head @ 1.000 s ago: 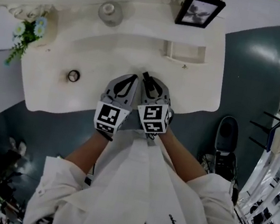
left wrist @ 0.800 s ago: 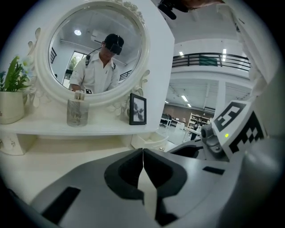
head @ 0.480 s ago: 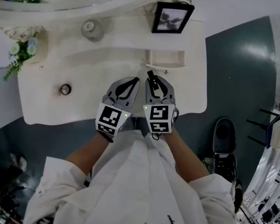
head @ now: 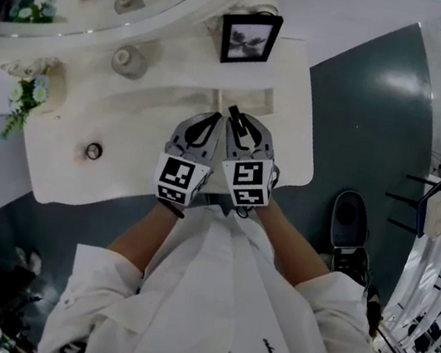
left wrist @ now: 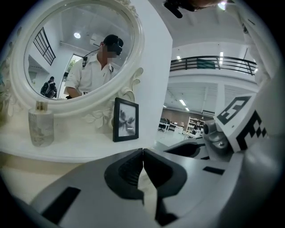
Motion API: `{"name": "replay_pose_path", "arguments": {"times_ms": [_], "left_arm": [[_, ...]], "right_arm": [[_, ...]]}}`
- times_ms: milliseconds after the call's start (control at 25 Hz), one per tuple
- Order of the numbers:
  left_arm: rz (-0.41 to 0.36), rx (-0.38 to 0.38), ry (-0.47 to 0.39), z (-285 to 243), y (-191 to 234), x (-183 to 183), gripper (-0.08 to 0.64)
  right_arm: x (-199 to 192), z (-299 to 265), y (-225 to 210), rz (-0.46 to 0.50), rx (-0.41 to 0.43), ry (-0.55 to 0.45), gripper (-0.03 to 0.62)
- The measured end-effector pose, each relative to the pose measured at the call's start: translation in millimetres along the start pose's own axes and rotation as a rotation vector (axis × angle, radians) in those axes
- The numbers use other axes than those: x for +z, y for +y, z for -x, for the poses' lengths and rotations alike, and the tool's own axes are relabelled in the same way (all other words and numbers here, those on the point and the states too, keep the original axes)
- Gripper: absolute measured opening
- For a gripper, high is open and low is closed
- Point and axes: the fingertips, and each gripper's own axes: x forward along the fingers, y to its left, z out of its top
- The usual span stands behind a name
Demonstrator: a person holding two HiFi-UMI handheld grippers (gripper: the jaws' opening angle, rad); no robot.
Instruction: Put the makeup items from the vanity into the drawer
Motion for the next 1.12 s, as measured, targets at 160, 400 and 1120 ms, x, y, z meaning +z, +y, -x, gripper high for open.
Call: {"name": "replay_pose_path", "arguments": {"times_ms": [160,400,1120], "left_arm": [[0.0,0.012,0.006,-16,-2,3,0.029],[-0.004,0.04,0.01,-33,-3,2,0.029],[0.025,0.144,-0.001,-29,5,8,0.029]], "right_arm": [[-2,-2,-16,-0.006,0.0,0.003,0.114],[-6,-10,-38,0.003,0.014,0.011,0.114],[-13,-34,-38,0.132,0.162,0.032,0.115]]}}
